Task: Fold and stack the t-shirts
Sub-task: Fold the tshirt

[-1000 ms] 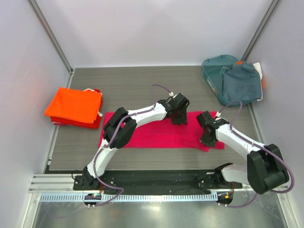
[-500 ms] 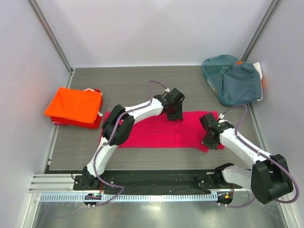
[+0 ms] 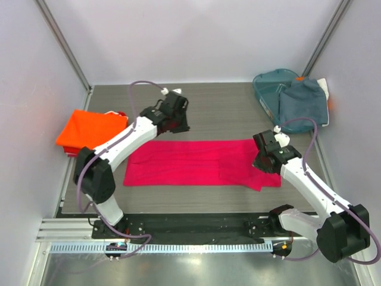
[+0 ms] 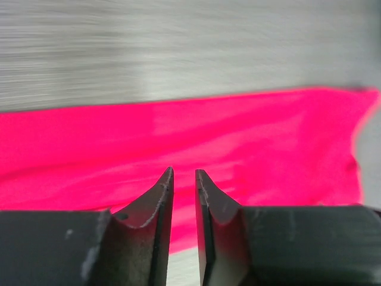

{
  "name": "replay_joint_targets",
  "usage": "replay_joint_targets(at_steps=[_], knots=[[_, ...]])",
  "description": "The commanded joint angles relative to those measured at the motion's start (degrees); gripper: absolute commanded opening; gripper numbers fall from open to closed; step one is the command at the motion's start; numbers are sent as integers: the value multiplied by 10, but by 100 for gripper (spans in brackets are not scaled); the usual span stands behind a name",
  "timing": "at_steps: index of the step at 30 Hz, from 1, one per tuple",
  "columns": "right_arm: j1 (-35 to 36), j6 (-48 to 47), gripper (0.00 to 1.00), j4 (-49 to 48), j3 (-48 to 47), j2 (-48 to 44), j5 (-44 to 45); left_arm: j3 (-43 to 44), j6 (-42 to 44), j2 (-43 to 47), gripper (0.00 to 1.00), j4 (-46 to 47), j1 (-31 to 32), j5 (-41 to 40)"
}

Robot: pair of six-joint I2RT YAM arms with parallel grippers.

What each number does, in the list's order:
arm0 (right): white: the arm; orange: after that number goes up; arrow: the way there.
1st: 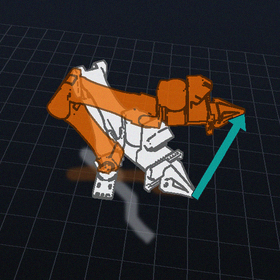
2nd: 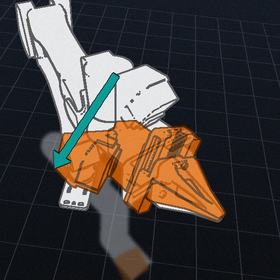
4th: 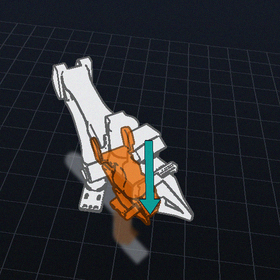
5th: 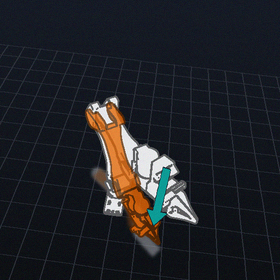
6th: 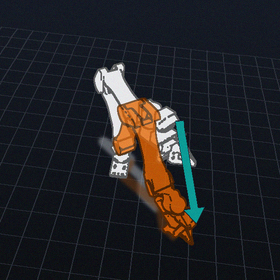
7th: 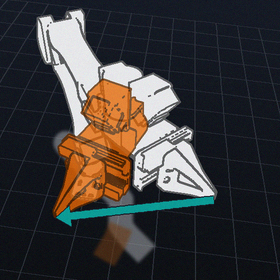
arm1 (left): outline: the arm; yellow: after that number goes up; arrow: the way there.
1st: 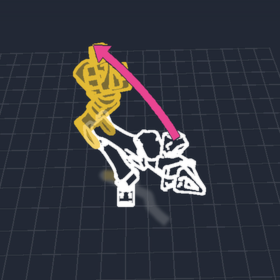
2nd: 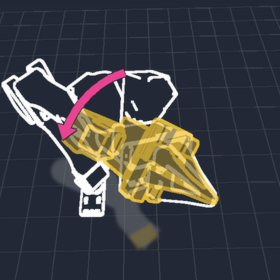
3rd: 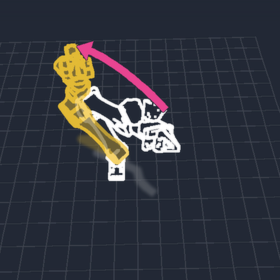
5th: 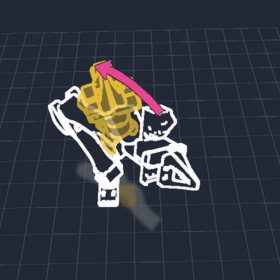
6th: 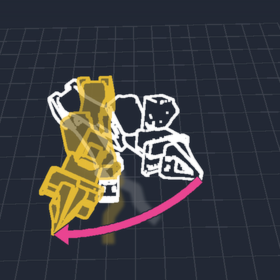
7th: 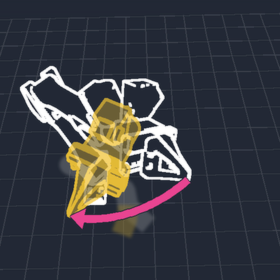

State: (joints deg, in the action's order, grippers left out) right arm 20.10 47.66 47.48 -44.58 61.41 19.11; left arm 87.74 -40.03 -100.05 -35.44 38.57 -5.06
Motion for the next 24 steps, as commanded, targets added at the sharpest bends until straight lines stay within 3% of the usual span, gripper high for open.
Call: replay_joint_targets(at_steps=[1, 6, 9, 24], knots=[[2, -27, 1, -27, -13, 9, -7, -57, 35, 27, 20, -44, -39, -59], [2, -38, 1, -60, 1, 56, -18, -94, 53, 35, 11, -71, -82, -115], [2, -47, 1, -76, 9, 75, -14, -109, 56, 26, 0, -84, -114, -136], [2, -63, 1, -125, 29, 156, 16, -169, 38, -76, 0, -6, -225, -80]])
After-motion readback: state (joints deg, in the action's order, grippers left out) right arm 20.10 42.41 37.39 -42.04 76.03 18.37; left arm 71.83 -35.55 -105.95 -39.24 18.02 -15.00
